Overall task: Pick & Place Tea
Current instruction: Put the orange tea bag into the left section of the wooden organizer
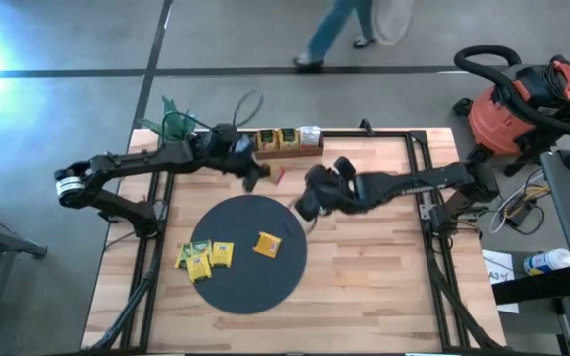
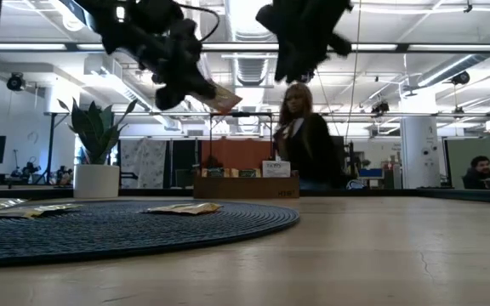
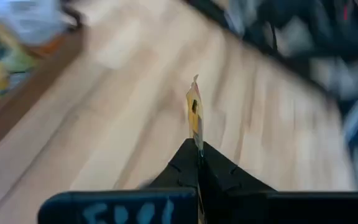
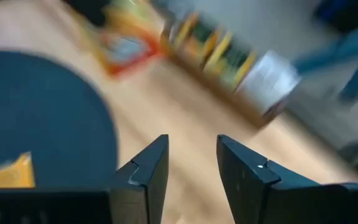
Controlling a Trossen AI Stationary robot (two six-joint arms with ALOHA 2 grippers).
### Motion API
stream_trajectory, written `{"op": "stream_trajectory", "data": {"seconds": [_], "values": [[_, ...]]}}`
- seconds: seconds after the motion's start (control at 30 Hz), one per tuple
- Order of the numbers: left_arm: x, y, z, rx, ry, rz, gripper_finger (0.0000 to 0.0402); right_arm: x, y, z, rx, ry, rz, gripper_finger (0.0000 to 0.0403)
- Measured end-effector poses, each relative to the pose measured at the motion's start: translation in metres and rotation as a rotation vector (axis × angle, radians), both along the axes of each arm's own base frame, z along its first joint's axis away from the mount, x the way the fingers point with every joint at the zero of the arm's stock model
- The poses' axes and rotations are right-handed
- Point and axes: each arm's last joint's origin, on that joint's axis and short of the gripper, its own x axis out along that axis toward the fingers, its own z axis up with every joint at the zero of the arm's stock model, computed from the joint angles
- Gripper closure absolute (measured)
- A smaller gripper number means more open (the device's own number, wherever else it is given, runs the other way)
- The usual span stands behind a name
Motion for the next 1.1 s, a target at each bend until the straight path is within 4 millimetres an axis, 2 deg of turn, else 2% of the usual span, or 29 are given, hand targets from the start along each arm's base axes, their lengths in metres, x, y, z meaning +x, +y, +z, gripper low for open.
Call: {"op": "stream_trajectory", "data": {"seconds": [0.13,0.33,0.5,0.7,1.1], "values": [[-0.006,-0.024,0.001,0.229,0.084,-0.211,0.0401,0.009,-0.019,-0.002,0.193,-0.023,0.146,0.028],[-0.003,-0.048,0.009,0.464,0.15,-0.319,0.0401,0.031,-0.031,0.01,0.15,-0.182,0.392,0.0291],[-0.004,-0.049,0.018,0.582,0.24,-0.309,0.0401,0.032,-0.037,0.013,0.057,-0.156,0.464,0.0294],[0.001,-0.049,0.034,0.672,0.213,-0.329,0.0401,0.033,-0.035,0.013,0.033,-0.122,0.582,0.0294],[0.029,-0.051,0.034,0.705,0.28,-0.385,0.0401,0.033,-0.035,0.013,0.035,-0.126,0.588,0.0294]]}}
